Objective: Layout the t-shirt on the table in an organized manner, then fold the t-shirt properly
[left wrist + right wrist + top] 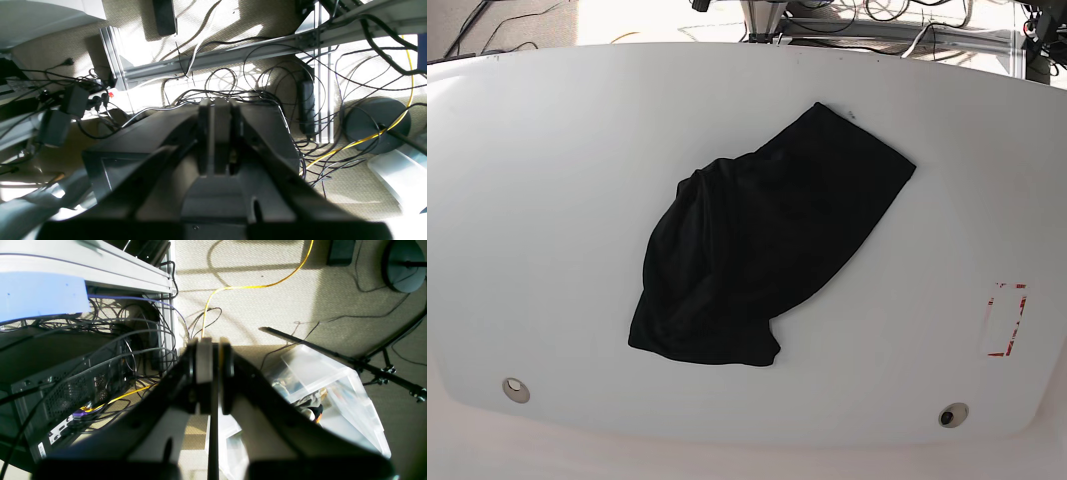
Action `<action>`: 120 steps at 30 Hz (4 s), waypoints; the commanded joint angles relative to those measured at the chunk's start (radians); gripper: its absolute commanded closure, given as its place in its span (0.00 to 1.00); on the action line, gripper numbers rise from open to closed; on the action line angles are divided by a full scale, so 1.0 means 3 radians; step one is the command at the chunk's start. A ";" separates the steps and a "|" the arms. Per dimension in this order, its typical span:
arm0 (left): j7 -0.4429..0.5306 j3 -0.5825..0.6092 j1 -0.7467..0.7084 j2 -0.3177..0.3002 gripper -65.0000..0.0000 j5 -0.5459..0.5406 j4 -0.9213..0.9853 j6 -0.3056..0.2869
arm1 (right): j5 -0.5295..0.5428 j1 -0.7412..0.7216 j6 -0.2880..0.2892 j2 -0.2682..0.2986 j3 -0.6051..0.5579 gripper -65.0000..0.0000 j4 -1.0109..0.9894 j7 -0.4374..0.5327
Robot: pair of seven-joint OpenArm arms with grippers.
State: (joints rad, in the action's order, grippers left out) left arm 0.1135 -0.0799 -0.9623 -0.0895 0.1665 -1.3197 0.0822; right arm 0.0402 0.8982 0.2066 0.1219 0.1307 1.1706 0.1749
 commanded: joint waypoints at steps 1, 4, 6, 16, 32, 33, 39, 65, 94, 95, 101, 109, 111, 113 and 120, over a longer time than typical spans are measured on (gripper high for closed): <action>0.0044 -0.0023 -0.0155 -0.0037 0.99 0.0005 -0.0207 0.0035 | 0.0006 0.0221 0.0035 -0.0041 0.0022 0.96 0.0300 0.0049; 0.0039 -0.0104 -0.0293 -0.0093 0.99 0.0005 -0.0437 0.0035 | 0.0006 0.0364 0.0035 -0.0046 0.0022 0.96 0.0555 -0.0054; 0.0039 -0.0145 -0.0350 -0.0119 0.99 0.0005 -0.0534 0.0035 | 0.0006 0.0435 0.0035 -0.0051 0.0022 0.96 0.0673 -0.0074; 0.0033 -0.0232 -0.0529 -0.0206 0.99 0.0000 -0.1056 0.0035 | 0.0012 0.0809 0.0015 -0.0220 0.0084 0.96 0.1369 -0.0084; 0.0028 -0.0232 -0.0789 -0.0328 0.99 -0.0322 -0.1828 -0.0210 | 0.0006 0.1192 0.0040 -0.0409 0.0217 0.96 0.2581 -0.0524; 0.0028 -0.0232 -0.0789 -0.0359 0.99 -0.0420 -0.1853 -0.0277 | 0.0006 0.1192 0.0040 -0.0409 0.0217 0.96 0.2637 -0.0529; 0.0028 -0.0237 -0.0779 -0.0502 0.99 -0.0685 -0.1940 -0.0353 | 0.0006 0.1187 0.0040 -0.0409 0.0227 0.96 0.2831 -0.0534; 0.0039 -0.0406 -0.0053 -0.0108 0.99 -0.0706 -0.2145 -0.0353 | -0.0019 0.0251 0.0337 -0.0388 0.0222 0.96 0.2867 -0.0540; -0.0350 -0.0554 0.0888 -0.0032 0.87 -0.0701 -0.2145 -0.0374 | -0.0014 -0.1002 0.0807 -0.0404 -0.0290 0.58 0.2867 -0.1368; -0.0366 -0.0554 0.0914 -0.0032 0.81 -0.0701 -0.2145 -0.0374 | -0.0014 -0.1007 0.0807 -0.0404 -0.0310 0.54 0.2867 -0.1409; -0.0366 -0.0554 0.0965 -0.0032 0.53 -0.0701 -0.2145 -0.0374 | -0.0024 -0.1109 0.0818 -0.0393 -0.0336 0.39 0.2867 -0.1455; -0.0371 -0.0570 0.1082 -0.0032 0.39 -0.0701 -0.2145 -0.0374 | -0.0024 -0.1329 0.0838 -0.0378 -0.0351 0.34 0.2862 -0.1736; -0.0371 -0.0565 0.1088 -0.0032 0.39 -0.0701 -0.2145 -0.0374 | -0.0029 -0.1370 0.0874 -0.0327 -0.0407 0.34 0.2862 -0.1793; -0.0371 -0.0565 0.1088 -0.0027 0.39 -0.0701 -0.2140 -0.0374 | -0.0029 -0.1411 0.0905 -0.0220 -0.0515 0.34 0.2857 -0.1859; -0.0371 -0.0565 0.1093 -0.0027 0.39 -0.0696 -0.2130 -0.0374 | -0.0029 -0.1641 0.0894 -0.0122 -0.0653 0.34 0.2842 -0.2048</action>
State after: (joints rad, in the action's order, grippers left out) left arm -0.0288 -0.2459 -0.6296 -0.0917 -0.0391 -1.9438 -0.0353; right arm 0.0223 0.4385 0.4873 0.0811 -0.0692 2.0071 -0.4553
